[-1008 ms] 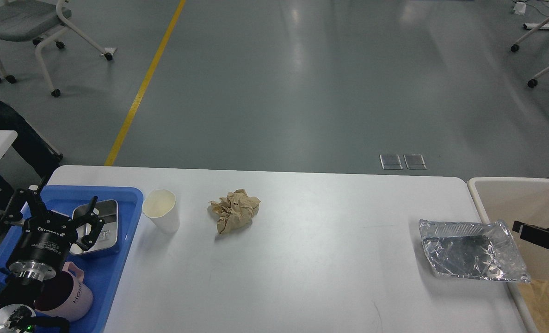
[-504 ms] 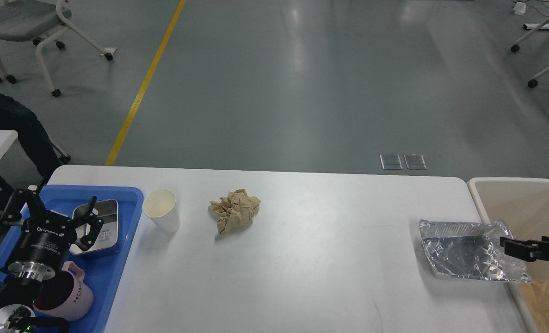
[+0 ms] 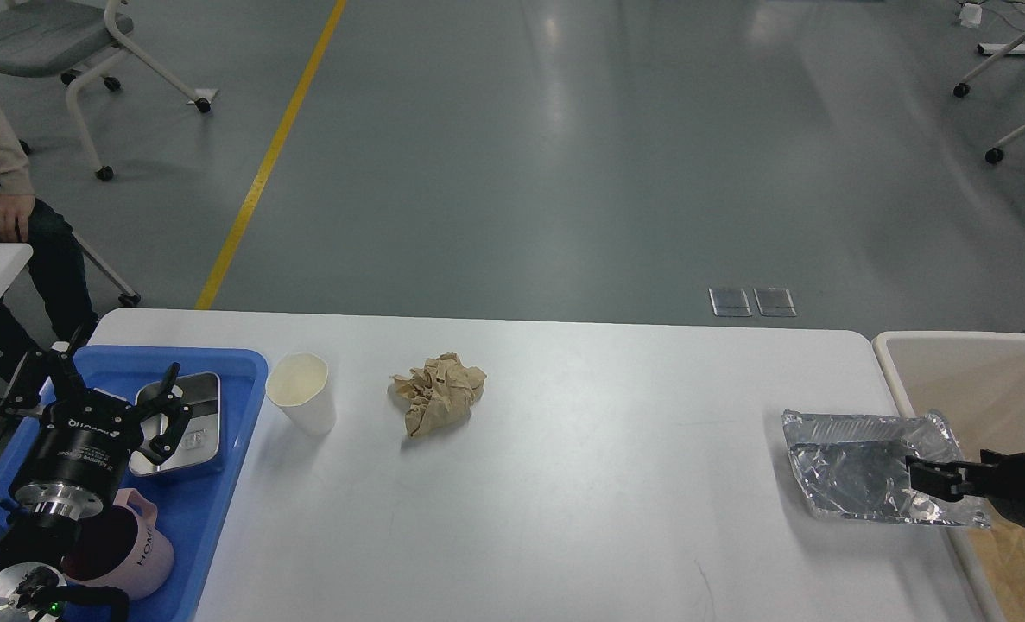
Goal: Tidy desktop
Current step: 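Lower the right gripper onto the aluminium foil tray, then grasp the foil tray edge with the right gripper and lift it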
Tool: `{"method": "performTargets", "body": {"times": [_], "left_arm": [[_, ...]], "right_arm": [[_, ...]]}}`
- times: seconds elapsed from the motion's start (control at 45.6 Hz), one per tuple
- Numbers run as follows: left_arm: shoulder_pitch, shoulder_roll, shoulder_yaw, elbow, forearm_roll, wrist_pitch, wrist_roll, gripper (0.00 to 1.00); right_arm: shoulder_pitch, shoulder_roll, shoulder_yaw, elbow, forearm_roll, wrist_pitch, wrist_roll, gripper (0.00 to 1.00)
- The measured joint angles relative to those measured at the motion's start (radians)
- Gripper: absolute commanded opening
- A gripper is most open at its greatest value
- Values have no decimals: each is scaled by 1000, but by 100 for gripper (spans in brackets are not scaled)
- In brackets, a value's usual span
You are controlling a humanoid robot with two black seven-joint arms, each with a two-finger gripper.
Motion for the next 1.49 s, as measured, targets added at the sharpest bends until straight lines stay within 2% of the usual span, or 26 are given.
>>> {"method": "performTargets", "body": {"times": [0.219,0.657,1.052,1.095,1.117,1.205,1.292,1.424,1.49], "left_arm": [[5,-1,0,0,0,0,0,96],[3,-3,1,1,1,0,1,96],[9,-7,2,2,1,0,5,96],[9,-7,2,2,1,0,5,96],[9,-7,2,2,1,0,5,96],[10,-7,2,2,1,0,5,96],[11,-7,2,2,1,0,5,96],[12,-6,2,2,1,0,6,96],[12,-6,2,2,2,0,6,96]], "right_arm": [[29,66,-45,-136,4,-20,1,100],[33,82,-91,-158,17,-45,1,100],[34,174,-92,-294,31,-39,0,100],[34,180,-92,-297,40,-38,0,94],[34,181,-92,-298,45,-38,0,86],[34,184,-92,-301,69,-36,0,44],[35,189,-97,-320,93,-31,0,18],[53,196,-152,-356,151,-28,5,2],[61,196,-200,-361,201,-28,18,0]]}}
